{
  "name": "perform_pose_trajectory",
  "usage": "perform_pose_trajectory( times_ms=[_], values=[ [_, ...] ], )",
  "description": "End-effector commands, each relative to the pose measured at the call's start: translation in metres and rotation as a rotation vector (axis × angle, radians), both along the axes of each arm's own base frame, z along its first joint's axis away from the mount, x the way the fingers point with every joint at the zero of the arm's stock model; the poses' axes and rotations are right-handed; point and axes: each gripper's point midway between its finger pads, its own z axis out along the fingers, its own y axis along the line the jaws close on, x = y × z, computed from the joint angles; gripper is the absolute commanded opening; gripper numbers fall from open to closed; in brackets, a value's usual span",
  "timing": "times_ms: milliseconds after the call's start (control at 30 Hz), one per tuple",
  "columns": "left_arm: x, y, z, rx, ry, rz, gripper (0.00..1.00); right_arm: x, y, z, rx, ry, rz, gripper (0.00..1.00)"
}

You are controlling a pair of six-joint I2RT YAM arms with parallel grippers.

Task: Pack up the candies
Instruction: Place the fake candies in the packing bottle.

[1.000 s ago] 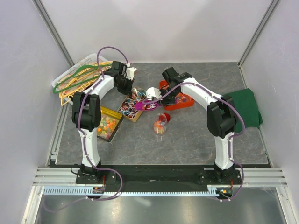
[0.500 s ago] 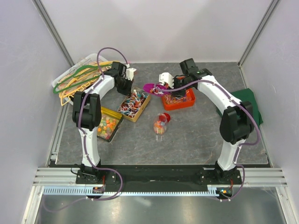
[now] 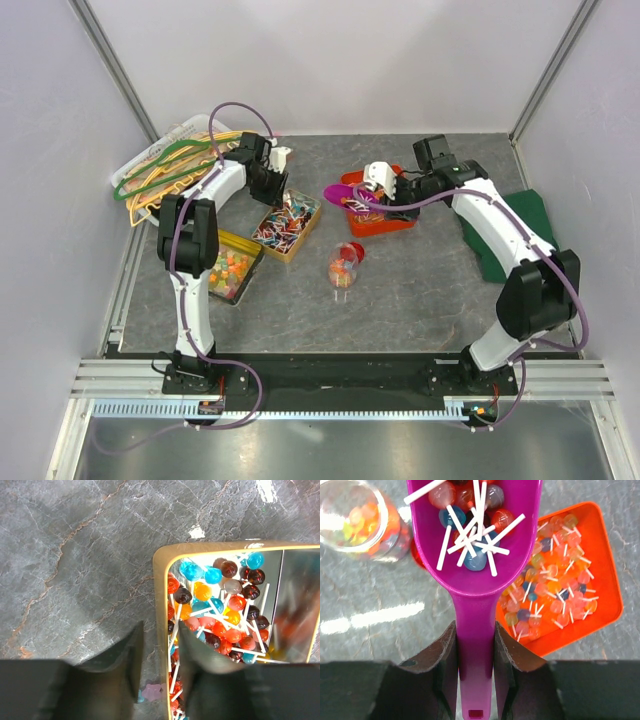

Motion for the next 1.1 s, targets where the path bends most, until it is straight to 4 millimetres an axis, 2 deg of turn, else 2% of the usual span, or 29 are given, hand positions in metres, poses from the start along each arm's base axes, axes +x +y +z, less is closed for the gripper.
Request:
perform_pose_trajectory(
  times_ms=[0,133,267,333,367,433,567,733,1067],
  values=[
    [0.009,-0.002,0.018,-0.024,-0.039,0.012,0.44,-0.024,-0.014,0.014,-0.050,-0.027,0.052,0.00],
    [0.006,-0.001,0.025,-0.029,-0.047,0.015,0.52,-0.035,-0.042,0.011,-0.205,-0.026,0.044,0.00],
    [0.003,-0.001,0.033,-0.045,-0.050,0.017,0.61,-0.044,-0.060,0.013,-0.328,-0.052,0.055,0.00],
    [0.001,0.000,0.036,-0.045,-0.050,0.018,0.67,-0.049,-0.062,0.012,-0.372,-0.053,0.071,0.00],
    [0.000,0.001,0.038,-0.043,-0.051,0.021,0.74,-0.050,-0.066,0.014,-0.398,-0.060,0.067,0.00],
    [-0.002,0.005,0.037,-0.031,-0.049,0.027,0.77,-0.055,-0.066,0.015,-0.434,-0.070,0.081,0.00],
    [-0.005,0.010,0.040,-0.025,-0.048,0.034,0.91,-0.057,-0.070,0.015,-0.532,-0.100,0.090,0.00],
    [-0.008,0.018,0.042,-0.022,-0.049,0.049,0.93,-0.059,-0.071,0.019,-0.628,-0.133,0.102,0.00],
    [-0.010,0.030,0.048,-0.030,-0.055,0.072,0.94,-0.066,-0.058,0.023,-0.691,-0.155,0.135,0.00]
  ],
)
